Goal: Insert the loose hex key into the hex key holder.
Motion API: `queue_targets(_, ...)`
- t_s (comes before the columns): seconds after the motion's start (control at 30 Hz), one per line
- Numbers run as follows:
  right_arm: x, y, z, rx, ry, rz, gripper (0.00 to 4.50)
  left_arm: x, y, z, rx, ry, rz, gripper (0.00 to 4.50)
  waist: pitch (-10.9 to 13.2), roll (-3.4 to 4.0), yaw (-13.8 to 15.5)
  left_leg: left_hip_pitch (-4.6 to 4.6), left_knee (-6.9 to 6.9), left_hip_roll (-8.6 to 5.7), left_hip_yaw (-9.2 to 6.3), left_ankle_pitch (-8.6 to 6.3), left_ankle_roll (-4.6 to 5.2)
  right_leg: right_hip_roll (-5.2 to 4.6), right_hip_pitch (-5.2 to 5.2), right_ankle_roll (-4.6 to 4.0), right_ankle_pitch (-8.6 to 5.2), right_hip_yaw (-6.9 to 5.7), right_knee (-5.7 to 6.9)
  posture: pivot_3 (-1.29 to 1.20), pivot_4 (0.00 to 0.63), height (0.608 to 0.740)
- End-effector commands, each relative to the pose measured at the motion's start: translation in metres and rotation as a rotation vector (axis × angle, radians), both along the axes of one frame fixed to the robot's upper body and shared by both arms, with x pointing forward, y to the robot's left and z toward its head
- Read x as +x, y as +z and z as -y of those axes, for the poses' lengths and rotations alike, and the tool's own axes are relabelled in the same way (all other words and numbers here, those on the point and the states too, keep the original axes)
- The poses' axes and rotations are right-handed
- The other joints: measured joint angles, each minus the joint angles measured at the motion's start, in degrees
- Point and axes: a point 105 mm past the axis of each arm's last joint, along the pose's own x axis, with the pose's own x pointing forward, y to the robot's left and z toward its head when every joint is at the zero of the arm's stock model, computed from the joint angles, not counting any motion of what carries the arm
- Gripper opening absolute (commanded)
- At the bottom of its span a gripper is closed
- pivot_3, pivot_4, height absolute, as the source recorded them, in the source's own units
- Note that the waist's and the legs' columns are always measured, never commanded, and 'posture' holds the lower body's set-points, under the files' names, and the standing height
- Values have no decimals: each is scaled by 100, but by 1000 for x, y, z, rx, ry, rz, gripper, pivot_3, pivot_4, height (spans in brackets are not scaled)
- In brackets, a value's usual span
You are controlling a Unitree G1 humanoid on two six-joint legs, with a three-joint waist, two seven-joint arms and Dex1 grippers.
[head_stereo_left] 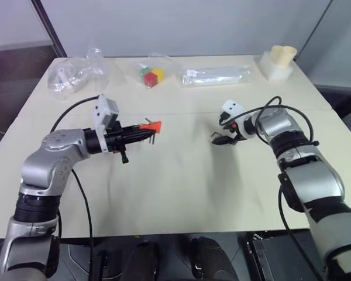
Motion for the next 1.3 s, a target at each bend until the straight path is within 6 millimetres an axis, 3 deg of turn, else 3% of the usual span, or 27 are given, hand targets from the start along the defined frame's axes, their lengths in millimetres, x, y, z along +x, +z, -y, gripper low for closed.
queue_targets(0.03, 3, 6, -2, -17, 5, 16, 3644, -4, 14, -3, -7, 6, 64, 0, 0, 0, 0, 0, 0, 0, 0, 0, 0, 0, 0, 0, 0, 0, 0, 0, 150, 740)
queue_targets(0.23, 0, -1, -1, -46, 24, -14, 431, -4, 15, -3, -7, 16, 70, 0, 0, 0, 3, 0, 0, 0, 0, 0, 0, 0, 0, 0, 0, 0, 0, 0, 150, 740)
queue_targets(0.27, 0, -2, -1, -52, 31, -20, 80, -4, 15, -3, -6, 17, 70, 0, 0, 0, 1, 0, 0, 0, 0, 0, 0, -1, 1, 0, 0, 0, 0, 0, 150, 740)
queue_targets(0.5, -2, -2, -6, -45, 56, -25, 80, -3, 15, -4, -6, 17, 69, 0, 0, 0, 0, 0, 1, 0, 0, 0, 0, -1, 1, 0, 0, 0, 0, 0, 150, 740)
queue_targets(0.67, 8, 52, -39, 125, 216, 330, 80, -1, 15, 0, -10, 8, 67, 0, 1, 3, -1, 0, 0, 0, 0, 0, 0, -1, 0, 0, 0, 0, 0, 0, 150, 740)
queue_targets(0.83, -16, 89, -60, 284, 304, 563, 80, 0, 13, 2, -13, -6, 61, 0, 4, 7, 14, -1, -4, 1, -1, 0, 0, -1, -2, 1, 0, 0, 0, 0, 150, 740)
queue_targets(0.93, -28, 116, -68, 404, 246, 760, 80, 1, 13, 4, -16, -12, 59, 0, 3, 7, 27, -1, -1, 1, -2, -1, 0, -2, -1, 1, 1, 0, 1, 0, 150, 740)
queue_targets(1.03, -45, 134, -80, 544, 221, 839, 80, 4, 13, 5, -18, -12, 60, 0, 4, 7, 30, -1, 1, 1, -2, 0, 0, -3, -1, 1, 1, 0, 2, 0, 150, 740)
queue_targets(1.3, -83, 174, -103, 1033, 183, 766, 80, 10, 14, 8, -34, 3, 77, 0, 3, 7, 30, -2, 1, 2, -4, -1, 0, -3, -1, 1, 1, 0, 3, 0, 150, 740)
